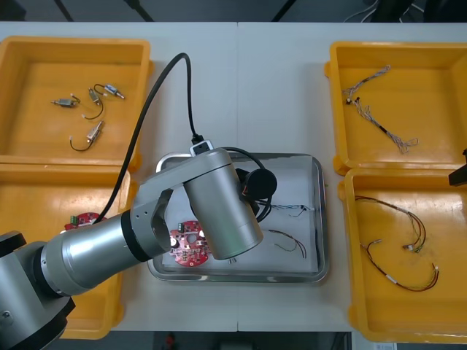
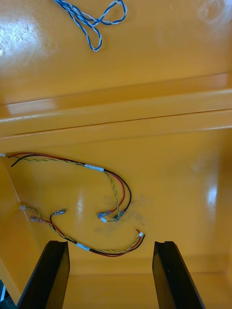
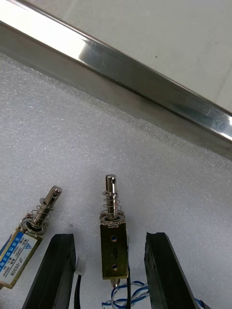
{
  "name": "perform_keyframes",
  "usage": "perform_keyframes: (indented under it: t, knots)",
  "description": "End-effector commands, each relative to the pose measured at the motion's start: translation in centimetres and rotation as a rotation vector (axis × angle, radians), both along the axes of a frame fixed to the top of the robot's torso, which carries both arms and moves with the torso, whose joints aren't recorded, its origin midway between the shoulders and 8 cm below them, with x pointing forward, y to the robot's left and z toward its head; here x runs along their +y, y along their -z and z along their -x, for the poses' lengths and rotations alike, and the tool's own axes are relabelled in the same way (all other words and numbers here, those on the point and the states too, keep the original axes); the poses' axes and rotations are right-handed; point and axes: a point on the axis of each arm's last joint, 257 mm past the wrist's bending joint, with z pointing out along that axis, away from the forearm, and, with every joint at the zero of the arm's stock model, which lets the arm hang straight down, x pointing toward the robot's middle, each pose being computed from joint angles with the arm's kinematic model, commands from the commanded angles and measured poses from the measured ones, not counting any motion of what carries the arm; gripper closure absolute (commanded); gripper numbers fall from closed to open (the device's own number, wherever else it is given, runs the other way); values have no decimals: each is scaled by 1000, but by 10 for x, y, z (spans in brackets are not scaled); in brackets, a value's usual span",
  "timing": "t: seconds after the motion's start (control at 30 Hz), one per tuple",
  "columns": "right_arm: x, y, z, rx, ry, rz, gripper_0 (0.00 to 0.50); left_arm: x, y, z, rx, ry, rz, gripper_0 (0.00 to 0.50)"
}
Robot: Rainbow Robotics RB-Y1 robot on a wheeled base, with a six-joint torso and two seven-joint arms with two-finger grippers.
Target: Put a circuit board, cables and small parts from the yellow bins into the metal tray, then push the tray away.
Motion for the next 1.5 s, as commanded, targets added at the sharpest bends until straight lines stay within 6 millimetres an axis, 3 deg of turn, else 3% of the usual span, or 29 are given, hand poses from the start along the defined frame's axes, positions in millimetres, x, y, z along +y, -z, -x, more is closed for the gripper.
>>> perform_keyframes:
  t: [0.03, 0.17, 0.4, 0.57, 0.7, 0.97, 1.2, 1.4, 1.5]
  knots:
    - [-20, -18, -3, -34, 25, 43, 0, -10, -17, 8, -21, 40, 3, 82]
    - [-20, -18, -3, -34, 25, 43, 0, -10, -32, 12, -28, 39, 22, 81]
    - [-20, -18, -3, -34, 25, 43, 0, 3, -82, 19, -35, 22, 61, 84]
    - [-20, -18, -3, -34, 25, 43, 0, 30, -123, 29, -3, 57, 26, 83]
    - [-20, -18, -3, -34, 25, 43, 0, 39, -153, 31, -14, 126, 59, 79]
    - [-20, -18, -3, -34, 25, 43, 0, 95, -201, 45, 8, 264, 39, 47]
    - [-20, -18, -3, -34, 25, 43, 0, 151, -210, 51, 52, 294, -75, 26]
    - [-20, -18, -3, -34, 25, 43, 0, 233, -194, 66, 140, 231, -185, 7]
    - [-20, -18, -3, -34, 25, 43, 0, 255, -192, 66, 139, 231, -206, 1]
